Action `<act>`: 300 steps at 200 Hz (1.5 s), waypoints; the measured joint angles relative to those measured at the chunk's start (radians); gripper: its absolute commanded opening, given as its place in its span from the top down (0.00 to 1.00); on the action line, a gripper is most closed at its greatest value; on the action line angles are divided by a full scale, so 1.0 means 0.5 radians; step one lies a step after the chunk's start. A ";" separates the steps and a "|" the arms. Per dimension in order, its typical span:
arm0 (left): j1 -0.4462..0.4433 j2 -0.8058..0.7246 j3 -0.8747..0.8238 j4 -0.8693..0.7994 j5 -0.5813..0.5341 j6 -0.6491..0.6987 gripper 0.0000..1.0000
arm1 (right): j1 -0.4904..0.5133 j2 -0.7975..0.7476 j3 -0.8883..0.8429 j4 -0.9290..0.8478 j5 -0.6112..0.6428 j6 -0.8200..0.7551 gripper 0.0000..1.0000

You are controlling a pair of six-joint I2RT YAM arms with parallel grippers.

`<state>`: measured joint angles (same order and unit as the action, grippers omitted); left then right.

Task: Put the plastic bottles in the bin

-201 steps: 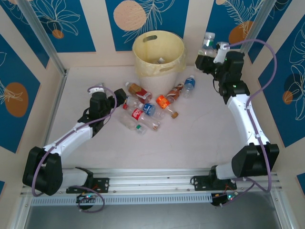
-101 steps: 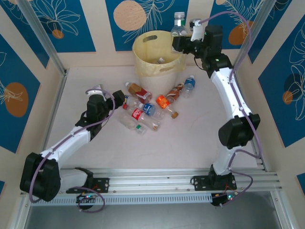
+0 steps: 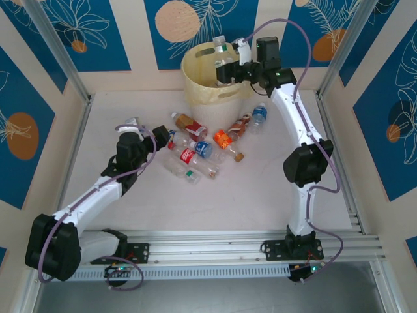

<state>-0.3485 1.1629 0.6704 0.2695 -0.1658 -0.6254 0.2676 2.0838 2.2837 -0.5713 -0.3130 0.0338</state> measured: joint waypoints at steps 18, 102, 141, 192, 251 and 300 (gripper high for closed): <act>0.001 -0.004 -0.004 0.001 -0.008 -0.001 0.00 | 0.014 -0.001 -0.005 -0.010 -0.009 -0.031 0.00; 0.003 -0.005 -0.006 0.000 -0.053 -0.033 0.00 | 0.011 -0.502 -0.632 0.317 0.057 0.032 0.01; 0.014 0.037 -0.014 0.006 -0.036 -0.040 0.00 | 0.000 -0.961 -1.255 0.684 0.262 0.227 0.00; 0.021 0.192 -0.008 -0.018 0.018 -0.130 0.00 | -0.050 -1.486 -2.010 1.012 0.502 0.504 0.00; 0.025 0.297 0.050 -0.079 0.031 -0.222 0.00 | -0.063 -1.891 -2.533 1.152 0.739 0.616 0.00; 0.043 0.437 0.190 -0.198 0.040 -0.278 0.00 | -0.095 -2.005 -2.844 1.250 0.845 0.827 0.00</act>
<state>-0.3271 1.3815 0.7654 0.1707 -0.1455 -0.7647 0.2199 1.0813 0.8619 0.0536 0.1097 0.4473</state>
